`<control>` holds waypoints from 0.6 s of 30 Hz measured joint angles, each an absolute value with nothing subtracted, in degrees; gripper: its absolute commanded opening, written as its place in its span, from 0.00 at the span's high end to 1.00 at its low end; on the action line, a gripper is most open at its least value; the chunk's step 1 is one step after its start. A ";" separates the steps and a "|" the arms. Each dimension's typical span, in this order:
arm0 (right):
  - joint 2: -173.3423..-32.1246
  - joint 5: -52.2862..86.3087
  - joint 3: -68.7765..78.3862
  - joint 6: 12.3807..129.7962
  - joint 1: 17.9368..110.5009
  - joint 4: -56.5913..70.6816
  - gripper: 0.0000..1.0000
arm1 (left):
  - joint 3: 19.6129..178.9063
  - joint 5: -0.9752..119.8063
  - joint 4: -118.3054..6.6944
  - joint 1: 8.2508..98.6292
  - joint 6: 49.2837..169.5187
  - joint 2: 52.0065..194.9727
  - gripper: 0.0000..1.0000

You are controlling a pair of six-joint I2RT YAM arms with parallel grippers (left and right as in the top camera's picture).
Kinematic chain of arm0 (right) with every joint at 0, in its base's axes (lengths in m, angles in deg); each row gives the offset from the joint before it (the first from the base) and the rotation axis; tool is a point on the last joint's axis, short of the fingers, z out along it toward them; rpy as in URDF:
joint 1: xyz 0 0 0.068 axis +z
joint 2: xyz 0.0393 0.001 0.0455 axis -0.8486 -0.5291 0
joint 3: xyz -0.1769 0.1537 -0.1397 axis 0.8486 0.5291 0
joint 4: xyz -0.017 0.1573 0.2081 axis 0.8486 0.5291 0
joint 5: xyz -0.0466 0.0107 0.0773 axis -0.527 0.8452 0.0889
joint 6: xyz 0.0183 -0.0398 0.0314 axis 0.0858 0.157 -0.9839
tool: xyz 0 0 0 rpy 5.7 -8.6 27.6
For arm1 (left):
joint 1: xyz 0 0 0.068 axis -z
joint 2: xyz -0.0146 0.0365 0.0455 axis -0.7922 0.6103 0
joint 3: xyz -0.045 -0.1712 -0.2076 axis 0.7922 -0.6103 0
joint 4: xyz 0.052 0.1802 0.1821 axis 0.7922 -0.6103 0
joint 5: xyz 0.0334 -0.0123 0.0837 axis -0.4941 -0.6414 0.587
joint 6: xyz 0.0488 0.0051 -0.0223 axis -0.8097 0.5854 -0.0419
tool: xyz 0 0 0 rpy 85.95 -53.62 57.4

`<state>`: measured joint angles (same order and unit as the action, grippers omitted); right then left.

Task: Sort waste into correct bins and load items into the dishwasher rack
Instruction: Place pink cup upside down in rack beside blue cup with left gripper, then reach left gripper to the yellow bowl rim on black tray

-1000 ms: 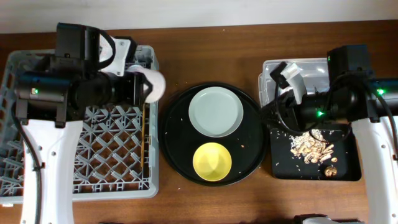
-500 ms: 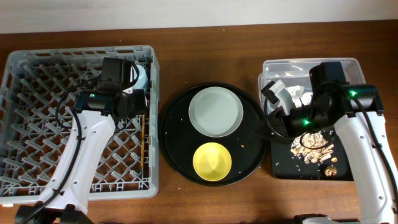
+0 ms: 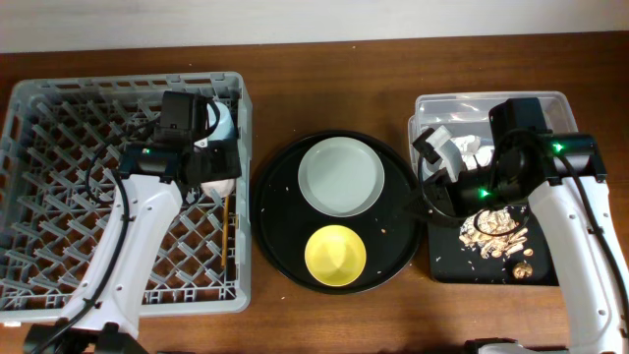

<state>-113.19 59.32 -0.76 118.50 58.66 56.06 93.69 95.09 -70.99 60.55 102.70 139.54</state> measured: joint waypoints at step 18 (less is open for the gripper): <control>-113.19 36.72 -0.67 118.69 58.66 55.64 0.01 | 93.64 68.09 -77.61 79.77 101.54 139.54 0.75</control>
